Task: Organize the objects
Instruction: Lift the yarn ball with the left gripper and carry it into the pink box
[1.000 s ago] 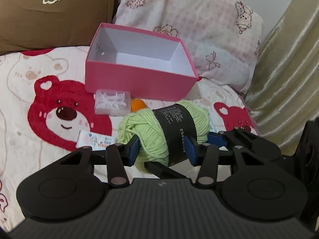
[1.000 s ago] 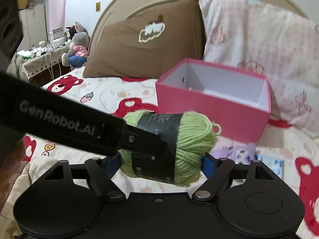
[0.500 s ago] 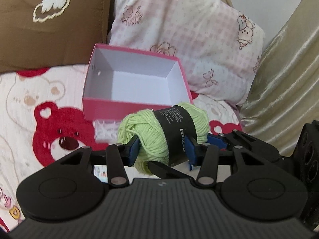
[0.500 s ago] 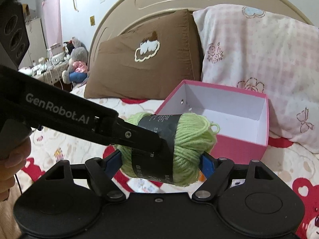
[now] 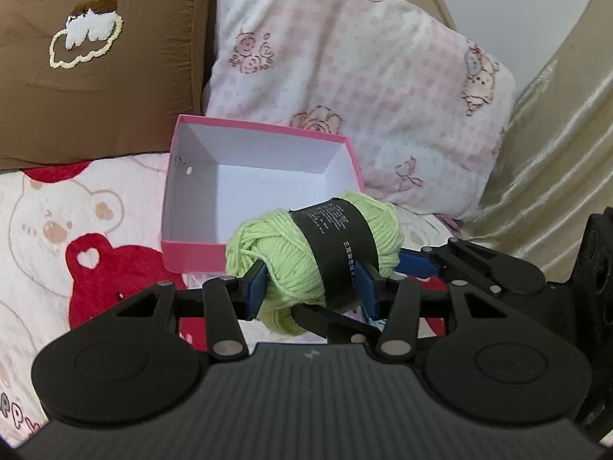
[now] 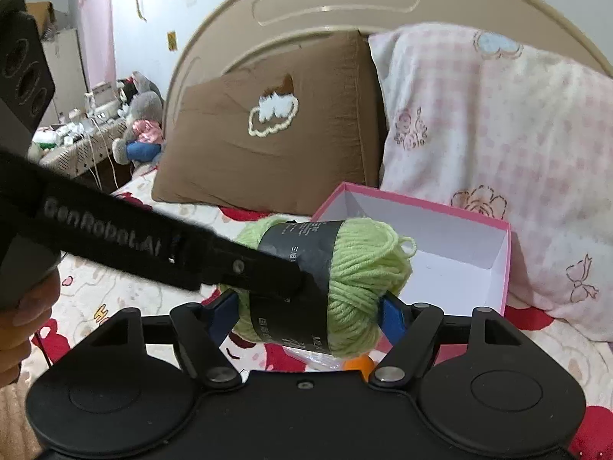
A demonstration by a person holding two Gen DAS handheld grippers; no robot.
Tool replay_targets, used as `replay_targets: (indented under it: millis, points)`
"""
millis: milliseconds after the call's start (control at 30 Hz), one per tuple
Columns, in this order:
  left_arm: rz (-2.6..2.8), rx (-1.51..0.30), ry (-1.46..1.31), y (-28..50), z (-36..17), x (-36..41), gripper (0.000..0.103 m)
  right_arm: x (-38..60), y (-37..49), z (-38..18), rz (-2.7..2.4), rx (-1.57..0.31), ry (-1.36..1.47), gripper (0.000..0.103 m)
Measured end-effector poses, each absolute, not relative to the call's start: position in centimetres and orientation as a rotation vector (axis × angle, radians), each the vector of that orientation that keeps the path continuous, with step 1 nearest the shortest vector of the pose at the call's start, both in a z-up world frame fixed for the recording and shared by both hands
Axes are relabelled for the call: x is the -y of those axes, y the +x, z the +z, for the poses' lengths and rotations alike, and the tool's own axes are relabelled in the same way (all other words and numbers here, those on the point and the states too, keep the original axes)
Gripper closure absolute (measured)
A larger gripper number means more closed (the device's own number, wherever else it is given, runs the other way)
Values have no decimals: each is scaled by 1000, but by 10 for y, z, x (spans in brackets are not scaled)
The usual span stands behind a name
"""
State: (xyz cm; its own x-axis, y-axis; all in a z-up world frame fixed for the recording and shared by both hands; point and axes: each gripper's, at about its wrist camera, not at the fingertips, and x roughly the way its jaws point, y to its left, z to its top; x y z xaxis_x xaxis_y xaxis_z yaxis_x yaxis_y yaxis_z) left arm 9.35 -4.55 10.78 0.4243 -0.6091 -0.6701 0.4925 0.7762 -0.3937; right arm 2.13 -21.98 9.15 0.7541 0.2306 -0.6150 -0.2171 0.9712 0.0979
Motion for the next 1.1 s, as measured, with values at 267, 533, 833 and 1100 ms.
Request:
replay_targets:
  millis: [267, 533, 833, 1100]
  points:
    - [-686, -902, -166, 149, 103, 46, 56, 218, 74, 93, 250, -690, 5, 28]
    - [-677, -882, -162, 195, 80, 69, 56, 243, 123, 71, 227, -676, 86, 28]
    - [-669, -917, -204, 232, 34, 86, 56, 266, 154, 27, 227, -694, 140, 30]
    - [-646, -917, -169, 269, 9, 117, 56, 294, 197, 2, 238, -765, 204, 30]
